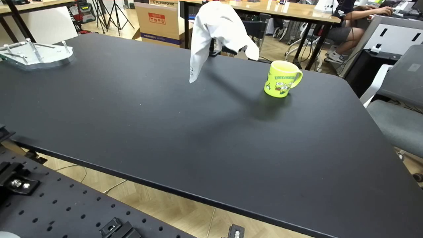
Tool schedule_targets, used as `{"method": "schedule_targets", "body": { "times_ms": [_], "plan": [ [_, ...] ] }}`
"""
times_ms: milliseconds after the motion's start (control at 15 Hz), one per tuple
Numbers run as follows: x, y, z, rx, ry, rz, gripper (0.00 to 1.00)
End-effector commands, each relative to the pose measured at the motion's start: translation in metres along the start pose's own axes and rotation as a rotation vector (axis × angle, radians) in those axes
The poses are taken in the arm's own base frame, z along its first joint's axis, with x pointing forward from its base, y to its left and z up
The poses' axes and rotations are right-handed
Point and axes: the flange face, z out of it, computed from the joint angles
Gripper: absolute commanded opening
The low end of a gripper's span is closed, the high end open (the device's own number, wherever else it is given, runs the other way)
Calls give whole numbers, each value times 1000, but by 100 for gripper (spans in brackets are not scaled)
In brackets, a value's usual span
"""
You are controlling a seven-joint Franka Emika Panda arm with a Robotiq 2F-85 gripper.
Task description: Unhang the cloth and put it on the table
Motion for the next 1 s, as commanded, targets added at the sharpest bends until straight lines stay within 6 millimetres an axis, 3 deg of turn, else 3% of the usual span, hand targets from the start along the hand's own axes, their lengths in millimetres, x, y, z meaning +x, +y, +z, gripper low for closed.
{"method": "schedule_targets", "body": {
  "times_ms": [0, 533, 600, 733, 933],
  "plan": [
    [-20, 37, -30, -63, 44, 64, 100],
    [-56, 156, -90, -177, 178, 315, 100],
    [-47, 138, -80, -141, 153, 244, 100],
    [-55, 158, -88, -162, 168, 293, 100],
    [-53, 166, -86, -176, 136, 287, 100]
  ]
}}
